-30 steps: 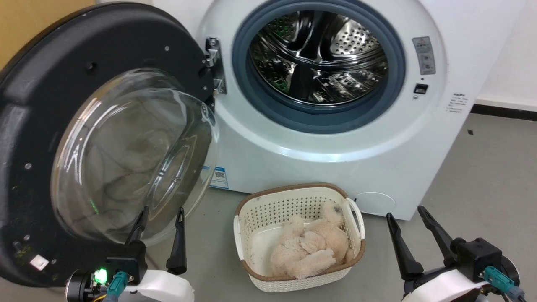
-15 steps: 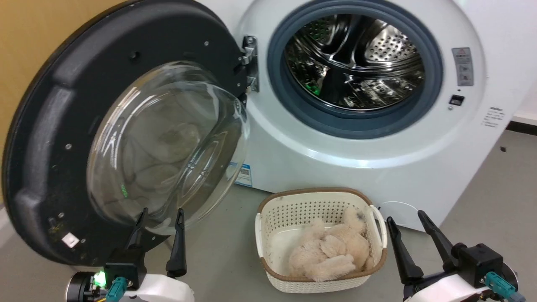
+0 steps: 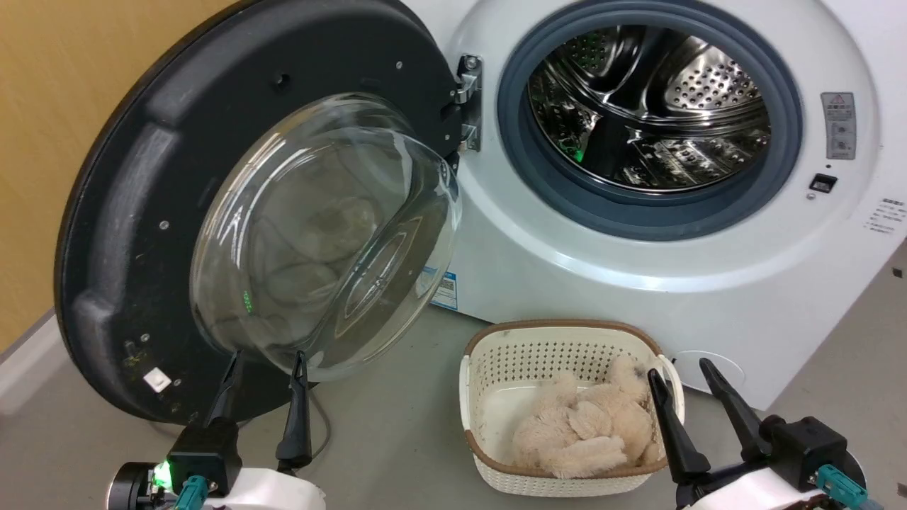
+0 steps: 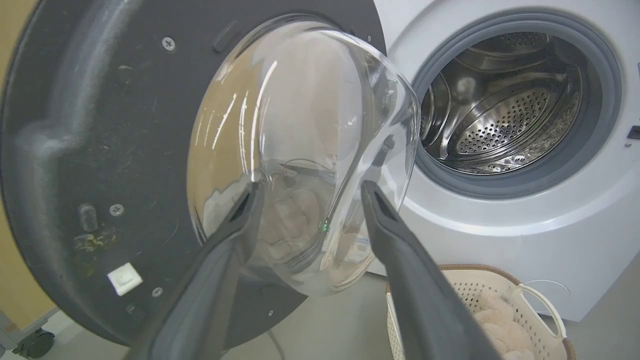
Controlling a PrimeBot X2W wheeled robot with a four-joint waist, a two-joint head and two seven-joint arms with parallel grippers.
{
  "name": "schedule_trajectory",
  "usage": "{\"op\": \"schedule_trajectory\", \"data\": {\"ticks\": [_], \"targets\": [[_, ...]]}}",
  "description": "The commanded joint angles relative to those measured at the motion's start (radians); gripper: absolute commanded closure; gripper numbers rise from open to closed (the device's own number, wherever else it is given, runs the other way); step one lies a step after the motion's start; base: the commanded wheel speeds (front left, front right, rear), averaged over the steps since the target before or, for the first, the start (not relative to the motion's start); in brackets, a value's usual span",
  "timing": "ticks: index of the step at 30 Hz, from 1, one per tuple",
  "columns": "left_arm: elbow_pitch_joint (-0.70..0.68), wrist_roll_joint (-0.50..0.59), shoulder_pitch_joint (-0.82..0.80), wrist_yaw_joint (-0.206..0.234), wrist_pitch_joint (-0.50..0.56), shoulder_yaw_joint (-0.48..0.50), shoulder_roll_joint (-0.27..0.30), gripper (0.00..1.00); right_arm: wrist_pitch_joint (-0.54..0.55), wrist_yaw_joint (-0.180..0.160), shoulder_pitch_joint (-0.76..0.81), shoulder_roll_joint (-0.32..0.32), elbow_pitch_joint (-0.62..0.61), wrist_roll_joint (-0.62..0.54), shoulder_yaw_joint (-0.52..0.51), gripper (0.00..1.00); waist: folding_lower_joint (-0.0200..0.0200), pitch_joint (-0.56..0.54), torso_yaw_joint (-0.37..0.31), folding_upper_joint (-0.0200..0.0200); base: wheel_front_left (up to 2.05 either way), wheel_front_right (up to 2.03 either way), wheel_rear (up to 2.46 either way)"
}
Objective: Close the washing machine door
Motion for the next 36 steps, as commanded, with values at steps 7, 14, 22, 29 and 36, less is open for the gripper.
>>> {"op": "schedule_trajectory", "data": {"ticks": [7, 14, 22, 29, 36], "targets": [[-0.011, -0.01, 0.017, 0.01, -0.024, 0.004, 0.0, 0.0, -0.021, -0.001, 0.002, -0.011, 0.013, 0.026, 0.016, 0.0, 0.0, 0.001, 0.033, 0.0, 0.0, 0.0, 0.0], [-0.016, -0.014, 0.02, 0.012, -0.039, 0.005, 0.0, 0.0, -0.036, -0.001, 0.0, -0.016, 0.02, 0.042, 0.028, 0.0, 0.0, 0.003, 0.064, 0.0, 0.0, 0.0, 0.0], [-0.019, -0.019, 0.025, 0.017, -0.056, 0.003, 0.0, 0.0, -0.052, -0.001, -0.001, -0.021, 0.027, 0.06, 0.04, 0.0, 0.0, 0.006, 0.098, 0.0, 0.0, 0.0, 0.0], [-0.021, -0.023, 0.029, 0.021, -0.07, 0.002, 0.0, 0.0, -0.067, -0.001, -0.002, -0.023, 0.034, 0.076, 0.053, 0.0, 0.0, 0.007, 0.127, 0.0, 0.0, 0.0, 0.0], [-0.024, -0.027, 0.032, 0.023, -0.085, 0.002, 0.0, 0.0, -0.081, -0.001, -0.001, -0.025, 0.042, 0.093, 0.061, 0.0, 0.0, 0.005, 0.156, 0.0, 0.0, 0.0, 0.0]]}}
